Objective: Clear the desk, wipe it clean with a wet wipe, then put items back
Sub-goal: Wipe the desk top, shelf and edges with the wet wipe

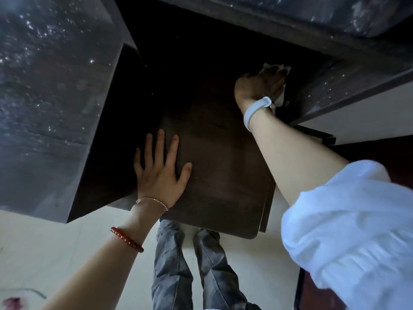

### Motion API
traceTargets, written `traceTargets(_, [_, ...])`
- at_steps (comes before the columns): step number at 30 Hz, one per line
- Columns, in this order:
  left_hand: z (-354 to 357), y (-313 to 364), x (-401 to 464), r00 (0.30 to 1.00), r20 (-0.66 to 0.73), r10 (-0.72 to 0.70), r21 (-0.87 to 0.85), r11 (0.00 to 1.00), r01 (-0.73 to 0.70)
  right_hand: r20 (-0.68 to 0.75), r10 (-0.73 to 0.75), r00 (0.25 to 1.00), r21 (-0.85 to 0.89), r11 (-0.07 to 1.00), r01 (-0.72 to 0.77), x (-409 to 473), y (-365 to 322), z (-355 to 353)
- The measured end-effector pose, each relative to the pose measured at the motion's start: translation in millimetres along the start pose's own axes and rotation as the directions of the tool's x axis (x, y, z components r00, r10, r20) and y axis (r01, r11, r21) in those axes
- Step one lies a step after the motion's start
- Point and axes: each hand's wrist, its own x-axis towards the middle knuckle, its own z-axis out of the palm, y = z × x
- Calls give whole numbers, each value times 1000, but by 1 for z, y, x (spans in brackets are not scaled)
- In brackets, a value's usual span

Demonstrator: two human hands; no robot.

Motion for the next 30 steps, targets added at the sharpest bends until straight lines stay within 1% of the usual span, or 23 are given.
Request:
traceTargets(1, [0, 0, 0, 1000, -4, 4, 5, 1000, -4, -32, -6, 999, -42, 999, 4, -1, 3, 0])
traceTargets(2, [1, 0, 0, 1000, -10, 6, 16, 1000, -6, -51, -54, 997, -80, 996, 50, -4, 8, 0])
traceTargets(3, [2, 1, 0, 1000, -21, 7, 26, 1000, -6, -49, -163, 985, -106, 982, 157, -8, 15, -1])
traceTargets(4, [2, 2, -1, 999, -31, 8, 31, 999, -7, -13, -330, 944, -125, 937, 326, -15, 21, 0])
traceTargets(5, [2, 1, -1, 999, -42, 9, 31, 999, -7, 62, -507, 860, -115, 852, 511, -26, 26, 3])
traceTargets(6, [3, 1, -1, 999, -48, 11, 27, 1000, -10, 160, -630, 760, -75, 760, 645, -36, 31, 5])
traceTargets(7, [3, 1, -2, 999, -46, 12, 24, 1000, -11, 244, -682, 689, -23, 707, 707, -43, 34, 5])
traceTargets(8, [3, 0, -2, 999, -41, 11, 25, 1000, -10, 265, -692, 671, 11, 698, 716, -45, 37, 6])
traceTargets(9, [3, -1, -2, 999, -41, 10, 27, 1000, -9, 221, -679, 700, 24, 722, 692, -42, 38, 5])
traceTargets(11, [3, -2, -1, 999, -45, 6, 27, 1000, -5, 66, -550, 833, -48, 832, 553, -27, 41, 1])
traceTargets(12, [4, -2, -2, 999, -46, 4, 22, 1000, -3, 47, -439, 897, -77, 894, 441, -19, 42, -3])
traceTargets(13, [4, -2, -2, 999, -48, 3, 18, 1000, -3, 82, -329, 941, -93, 937, 336, -11, 39, -6])
traceTargets(14, [4, -3, -2, 999, -50, 7, 20, 1000, -6, 131, -262, 956, -109, 955, 276, -7, 35, -6])
traceTargets(15, [3, -3, -2, 999, -48, 13, 21, 1000, -12, 168, -250, 954, -127, 954, 273, -8, 27, -4])
traceTargets(17, [3, -5, -3, 999, -45, 24, 15, 1000, -23, 218, -367, 904, -158, 901, 403, -19, 10, 4])
traceTargets(18, [2, -6, -3, 998, -48, 32, 7, 999, -32, 250, -463, 850, -155, 848, 507, -28, 3, 11])
traceTargets(20, [1, -10, -8, 997, -46, 54, -11, 998, -54, 340, -639, 690, -133, 694, 708, -56, -2, 28])
traceTargets(22, [3, -16, -19, 997, -42, 63, -16, 998, -63, 423, -747, 513, -116, 517, 848, -79, 4, 39])
traceTargets(23, [4, -19, -27, 997, -42, 60, -16, 998, -61, 456, -767, 451, -123, 447, 886, -81, 5, 39])
traceTargets(24, [6, -22, -37, 997, -46, 56, -16, 998, -57, 479, -772, 419, -125, 413, 902, -78, 2, 38])
traceTargets(26, [11, -27, -58, 997, -64, 45, -23, 999, -47, 517, -736, 438, -124, 442, 889, -72, -10, 38])
traceTargets(28, [15, -31, -77, 997, -76, 31, -35, 999, -34, 520, -687, 508, -148, 513, 846, -80, -21, 44])
traceTargets(30, [17, -33, -90, 997, -74, 18, -57, 998, -22, 497, -689, 527, -187, 508, 841, -104, -23, 51])
